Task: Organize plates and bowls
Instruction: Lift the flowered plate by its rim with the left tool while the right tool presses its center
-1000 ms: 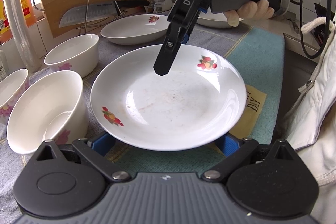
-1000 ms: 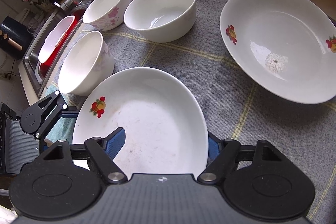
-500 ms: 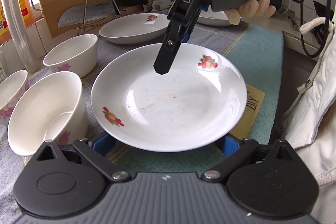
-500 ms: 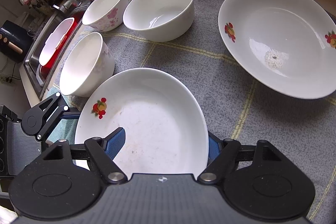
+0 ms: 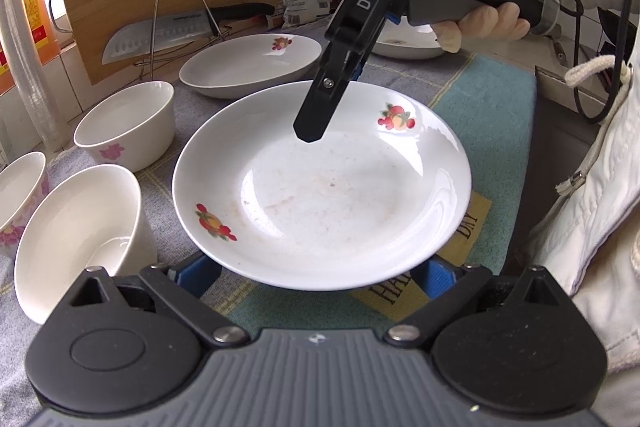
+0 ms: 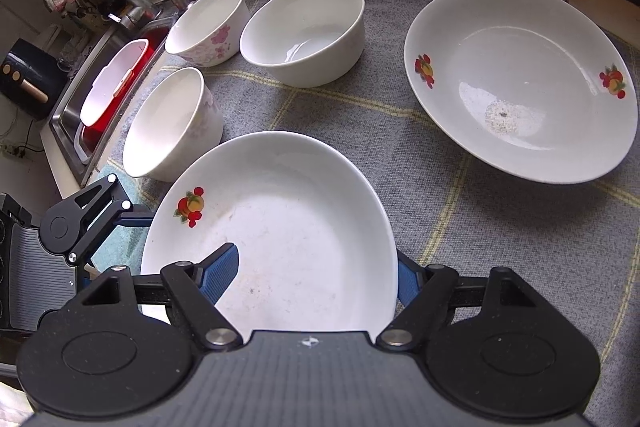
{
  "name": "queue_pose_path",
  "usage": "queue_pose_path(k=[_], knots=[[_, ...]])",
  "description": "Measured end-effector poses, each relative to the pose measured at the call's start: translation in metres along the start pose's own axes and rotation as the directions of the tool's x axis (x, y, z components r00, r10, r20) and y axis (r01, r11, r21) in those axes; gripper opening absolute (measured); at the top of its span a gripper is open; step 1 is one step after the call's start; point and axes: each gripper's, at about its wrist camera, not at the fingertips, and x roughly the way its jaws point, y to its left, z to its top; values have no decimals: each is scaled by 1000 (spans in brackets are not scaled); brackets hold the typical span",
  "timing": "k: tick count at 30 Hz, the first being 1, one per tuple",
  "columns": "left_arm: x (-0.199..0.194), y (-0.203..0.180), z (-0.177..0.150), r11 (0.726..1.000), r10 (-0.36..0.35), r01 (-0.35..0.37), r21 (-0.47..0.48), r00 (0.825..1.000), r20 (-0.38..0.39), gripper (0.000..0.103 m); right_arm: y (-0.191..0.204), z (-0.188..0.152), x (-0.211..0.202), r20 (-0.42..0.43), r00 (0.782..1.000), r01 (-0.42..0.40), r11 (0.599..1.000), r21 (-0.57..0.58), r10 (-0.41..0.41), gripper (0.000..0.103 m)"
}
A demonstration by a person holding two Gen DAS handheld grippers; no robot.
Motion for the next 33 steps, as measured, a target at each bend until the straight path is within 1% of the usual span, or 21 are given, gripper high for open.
queue_pose_path(k=[10, 18, 26, 33], knots=[[12, -7, 28, 999, -18, 18, 30, 1000, 4, 99, -22, -9, -30, 52, 999, 8, 1000, 18, -9, 83], [29, -25, 57, 998, -37, 36, 57, 999, 11, 99, -45, -21, -57, 92, 995, 25, 999, 39, -29, 83], [47, -48, 88, 995, -62, 61, 80, 998, 16, 99, -76, -35, -82, 120, 991, 42, 996, 73, -50, 83], [67, -51, 112, 992, -90, 89, 90, 996, 7, 99, -105, -47, -104, 149, 987, 52, 993, 102, -67, 84]])
